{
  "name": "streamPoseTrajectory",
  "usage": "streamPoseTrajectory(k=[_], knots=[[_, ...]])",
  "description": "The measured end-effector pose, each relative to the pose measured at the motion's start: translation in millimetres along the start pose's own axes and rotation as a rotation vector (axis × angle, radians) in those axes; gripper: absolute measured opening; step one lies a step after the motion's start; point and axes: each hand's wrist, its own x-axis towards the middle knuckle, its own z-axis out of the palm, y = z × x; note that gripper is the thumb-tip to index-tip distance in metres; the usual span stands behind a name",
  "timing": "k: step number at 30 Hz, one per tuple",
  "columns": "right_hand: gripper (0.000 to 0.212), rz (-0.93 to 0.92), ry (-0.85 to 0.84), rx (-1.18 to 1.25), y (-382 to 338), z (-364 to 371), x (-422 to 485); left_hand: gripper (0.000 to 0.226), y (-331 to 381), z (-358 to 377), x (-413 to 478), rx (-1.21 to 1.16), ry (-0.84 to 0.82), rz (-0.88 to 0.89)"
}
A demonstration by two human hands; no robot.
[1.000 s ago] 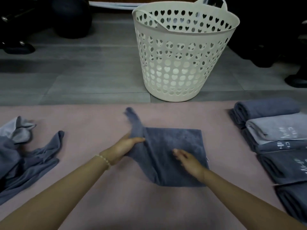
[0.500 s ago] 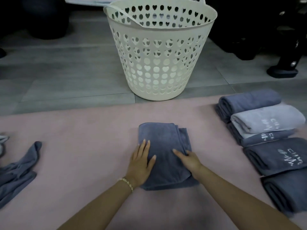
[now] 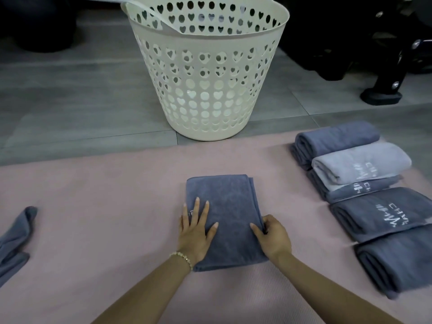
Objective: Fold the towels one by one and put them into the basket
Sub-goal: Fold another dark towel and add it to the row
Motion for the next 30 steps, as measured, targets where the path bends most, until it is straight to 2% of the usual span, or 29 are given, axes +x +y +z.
streamPoseTrajectory(k=[2, 5, 8, 11, 13, 15, 17, 18, 20, 21, 23, 25, 26, 28, 30], knots=[[0.039, 0.056, -0.033, -0.072, 1, -2, -1, 0.077, 6, -4, 8, -0.205, 0.037, -0.096], [0.061, 0.129, -0.144, -0.114, -1, -6, -3, 0.087, 13, -17, 30, -0.49, 0.237, -0.201], [0.066, 0.197, -0.262, -0.094, -4, -8, -4, 0.084, 12, -31, 58, -0.665, 0.271, -0.318], [0.064, 0.291, -0.403, -0.001, -7, -14, -5, 0.068, 7, -49, 81, -0.911, 0.154, -0.41], [0.061, 0.369, -0.484, 0.094, -8, -20, -7, 0.06, 4, -64, 90, -1.034, -0.04, -0.442], [0.05, 0.395, -0.552, 0.175, -7, -28, -10, 0.068, 2, -76, 95, -1.094, -0.253, -0.434], [0.038, 0.433, -0.609, 0.34, -4, -37, -12, 0.057, 1, -89, 95, -1.127, -0.35, -0.37], [0.033, 0.472, -0.595, 0.489, -1, -41, -12, 0.045, 0, -95, 91, -1.148, -0.386, -0.352], [0.024, 0.555, -0.43, 0.84, 6, -47, -8, 0.03, -10, -105, 75, -1.15, -0.476, -0.344], [0.022, 0.579, -0.314, 0.981, 9, -48, -6, 0.034, -21, -107, 66, -1.128, -0.533, -0.335], [0.017, 0.573, -0.117, 1.113, 15, -46, -5, 0.054, -46, -103, 44, -0.979, -0.71, -0.307], [0.012, 0.569, 0.0, 1.045, 21, -40, -6, 0.058, -66, -91, 21, -0.77, -0.857, -0.286], [0.014, 0.566, 0.031, 0.951, 23, -34, -6, 0.054, -71, -84, 11, -0.717, -0.857, -0.282], [0.027, 0.516, 0.075, 0.731, 26, -25, -8, 0.055, -71, -75, -1, -0.732, -0.712, -0.273], [0.043, 0.45, 0.059, 0.511, 20, -20, -10, 0.053, -59, -68, -3, -0.808, -0.495, -0.271]])
